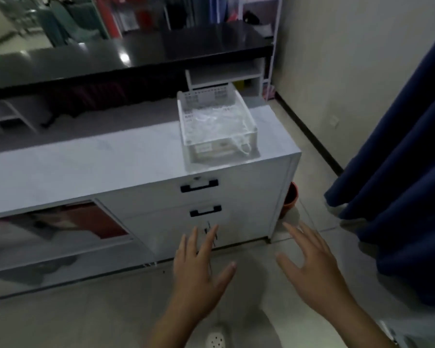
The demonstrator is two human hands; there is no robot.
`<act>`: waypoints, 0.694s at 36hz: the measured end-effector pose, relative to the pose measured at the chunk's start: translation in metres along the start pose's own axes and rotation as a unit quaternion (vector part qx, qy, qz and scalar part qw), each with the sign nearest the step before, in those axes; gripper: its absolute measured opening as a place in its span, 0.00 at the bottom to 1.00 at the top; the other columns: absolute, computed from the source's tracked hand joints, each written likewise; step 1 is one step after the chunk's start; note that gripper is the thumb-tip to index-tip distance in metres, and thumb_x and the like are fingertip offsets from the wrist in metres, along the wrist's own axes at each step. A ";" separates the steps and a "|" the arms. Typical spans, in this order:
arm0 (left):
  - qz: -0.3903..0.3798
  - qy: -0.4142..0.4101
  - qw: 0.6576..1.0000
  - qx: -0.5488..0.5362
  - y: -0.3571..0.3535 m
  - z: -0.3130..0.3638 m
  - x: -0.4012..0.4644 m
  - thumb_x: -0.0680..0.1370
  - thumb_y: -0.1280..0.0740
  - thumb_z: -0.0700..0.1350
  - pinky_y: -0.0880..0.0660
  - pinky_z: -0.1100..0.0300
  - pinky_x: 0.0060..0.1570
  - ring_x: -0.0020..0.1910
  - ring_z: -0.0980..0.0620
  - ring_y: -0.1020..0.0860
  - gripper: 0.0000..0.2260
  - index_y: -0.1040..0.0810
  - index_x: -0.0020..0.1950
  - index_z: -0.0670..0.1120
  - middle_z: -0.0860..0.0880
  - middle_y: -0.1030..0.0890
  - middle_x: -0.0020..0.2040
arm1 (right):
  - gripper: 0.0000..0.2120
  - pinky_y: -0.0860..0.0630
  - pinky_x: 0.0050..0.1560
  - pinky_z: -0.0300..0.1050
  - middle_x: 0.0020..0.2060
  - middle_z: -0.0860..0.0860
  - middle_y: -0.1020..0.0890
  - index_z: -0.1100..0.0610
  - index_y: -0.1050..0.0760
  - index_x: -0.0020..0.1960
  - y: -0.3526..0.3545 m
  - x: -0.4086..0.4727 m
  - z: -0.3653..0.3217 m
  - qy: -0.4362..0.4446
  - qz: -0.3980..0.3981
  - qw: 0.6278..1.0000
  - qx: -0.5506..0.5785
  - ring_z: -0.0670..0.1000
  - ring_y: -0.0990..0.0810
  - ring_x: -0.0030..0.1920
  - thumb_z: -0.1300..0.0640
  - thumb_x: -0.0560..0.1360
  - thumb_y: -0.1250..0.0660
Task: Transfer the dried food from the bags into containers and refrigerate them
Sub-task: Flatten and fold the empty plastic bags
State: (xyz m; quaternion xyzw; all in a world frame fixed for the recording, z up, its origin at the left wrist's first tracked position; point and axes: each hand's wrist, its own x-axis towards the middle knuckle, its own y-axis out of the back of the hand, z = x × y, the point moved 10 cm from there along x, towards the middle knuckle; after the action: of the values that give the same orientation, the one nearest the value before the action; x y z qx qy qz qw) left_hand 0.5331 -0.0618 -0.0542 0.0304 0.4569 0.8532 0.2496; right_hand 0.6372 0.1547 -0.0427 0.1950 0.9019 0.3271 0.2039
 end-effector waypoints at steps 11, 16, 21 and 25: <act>0.030 0.002 0.998 -0.049 0.087 -0.072 0.086 0.75 0.37 0.67 0.49 0.47 0.78 0.81 0.51 0.57 0.34 0.57 0.71 0.76 0.55 0.54 0.82 | 0.27 0.47 0.78 0.55 0.77 0.40 0.40 0.29 0.43 0.67 -0.025 0.080 -0.095 0.031 0.014 0.999 0.005 0.45 0.47 0.78 0.45 0.77 0.31; 0.039 -0.020 0.996 -0.080 0.110 -0.063 0.149 0.76 0.33 0.63 0.48 0.47 0.78 0.81 0.54 0.55 0.36 0.52 0.76 0.71 0.57 0.52 0.82 | 0.27 0.45 0.76 0.46 0.75 0.42 0.38 0.35 0.37 0.70 -0.005 0.138 -0.107 0.039 0.038 0.998 0.030 0.43 0.44 0.77 0.49 0.76 0.30; 0.056 -0.042 0.994 -0.082 0.147 -0.040 0.223 0.77 0.32 0.59 0.45 0.51 0.77 0.79 0.58 0.49 0.32 0.45 0.75 0.70 0.57 0.46 0.81 | 0.26 0.43 0.76 0.49 0.75 0.40 0.38 0.34 0.35 0.71 0.010 0.214 -0.122 0.048 0.038 0.996 0.058 0.43 0.43 0.76 0.49 0.77 0.30; 0.055 -0.038 0.997 -0.041 0.178 -0.018 0.303 0.78 0.33 0.58 0.44 0.54 0.74 0.79 0.56 0.44 0.28 0.40 0.76 0.65 0.56 0.41 0.80 | 0.26 0.43 0.78 0.55 0.77 0.43 0.38 0.39 0.32 0.72 0.021 0.283 -0.137 0.058 0.030 0.996 0.062 0.47 0.44 0.78 0.47 0.76 0.30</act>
State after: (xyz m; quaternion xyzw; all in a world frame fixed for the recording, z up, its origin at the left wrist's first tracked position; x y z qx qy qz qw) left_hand 0.1929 -0.0192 0.0236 0.0776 0.4094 0.8819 0.2207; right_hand 0.3355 0.2369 -0.0004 0.2154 0.9244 0.2871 0.1291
